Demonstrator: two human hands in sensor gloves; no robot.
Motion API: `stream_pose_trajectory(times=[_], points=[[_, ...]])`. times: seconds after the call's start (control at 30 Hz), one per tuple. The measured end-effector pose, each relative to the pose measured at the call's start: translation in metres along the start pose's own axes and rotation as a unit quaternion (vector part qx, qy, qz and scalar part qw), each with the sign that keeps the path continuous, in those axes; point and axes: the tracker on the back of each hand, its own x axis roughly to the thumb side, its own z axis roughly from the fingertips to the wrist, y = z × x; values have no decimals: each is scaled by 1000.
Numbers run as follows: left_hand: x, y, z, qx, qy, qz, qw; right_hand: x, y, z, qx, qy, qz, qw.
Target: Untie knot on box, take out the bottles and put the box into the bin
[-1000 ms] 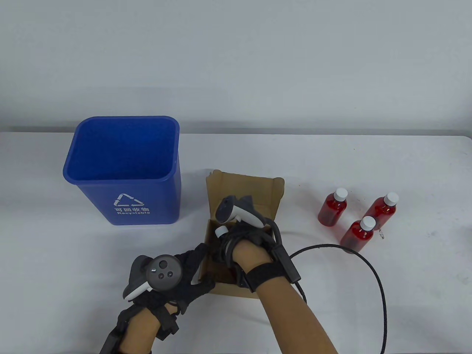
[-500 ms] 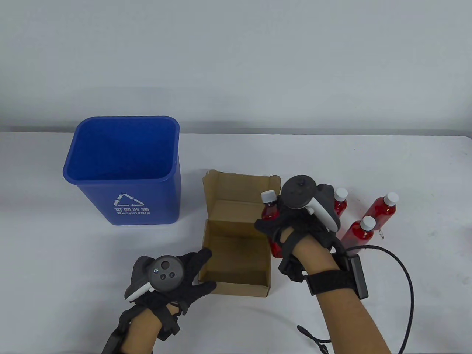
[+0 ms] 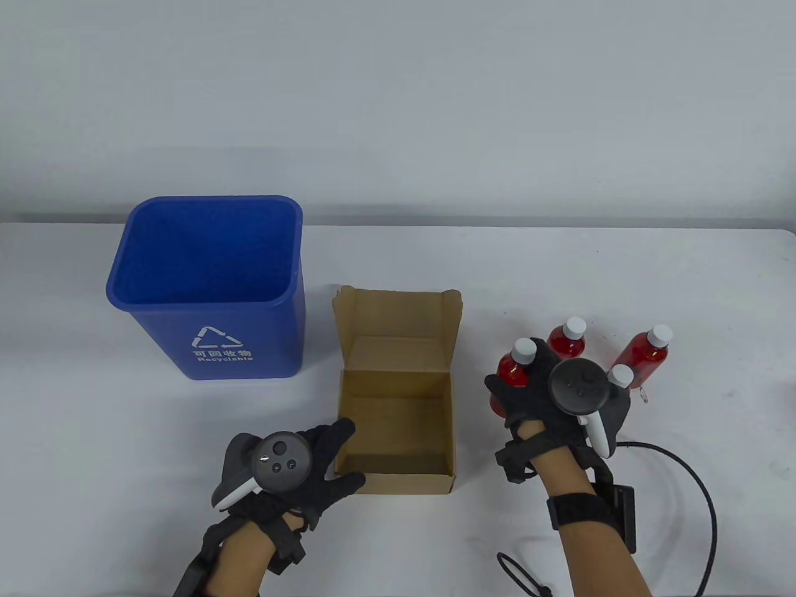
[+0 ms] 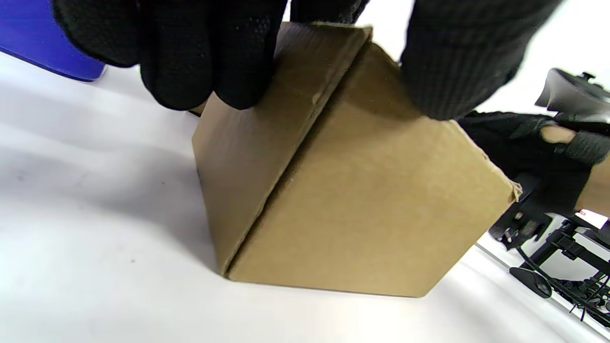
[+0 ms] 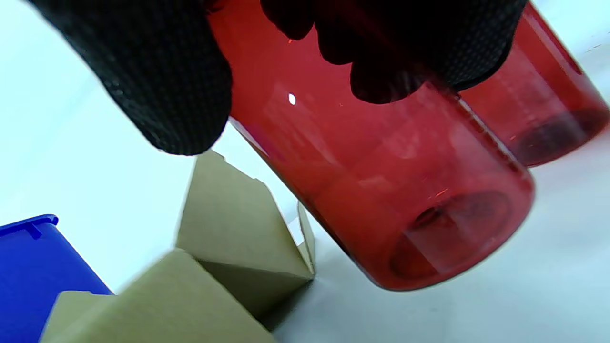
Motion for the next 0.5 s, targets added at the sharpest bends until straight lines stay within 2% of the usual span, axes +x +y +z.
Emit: stream_pose_trajectory(times=[0.2, 0.3, 0.5], points=[[0, 0, 0, 0, 1, 0, 1000, -26, 16, 2, 19, 12, 19, 1000], [1, 0, 0, 1, 2, -1, 1000, -35, 16, 6, 11, 8, -9, 1000], [1, 0, 0, 1, 3, -5, 1000, -36, 11, 16, 9, -33, 9, 999]])
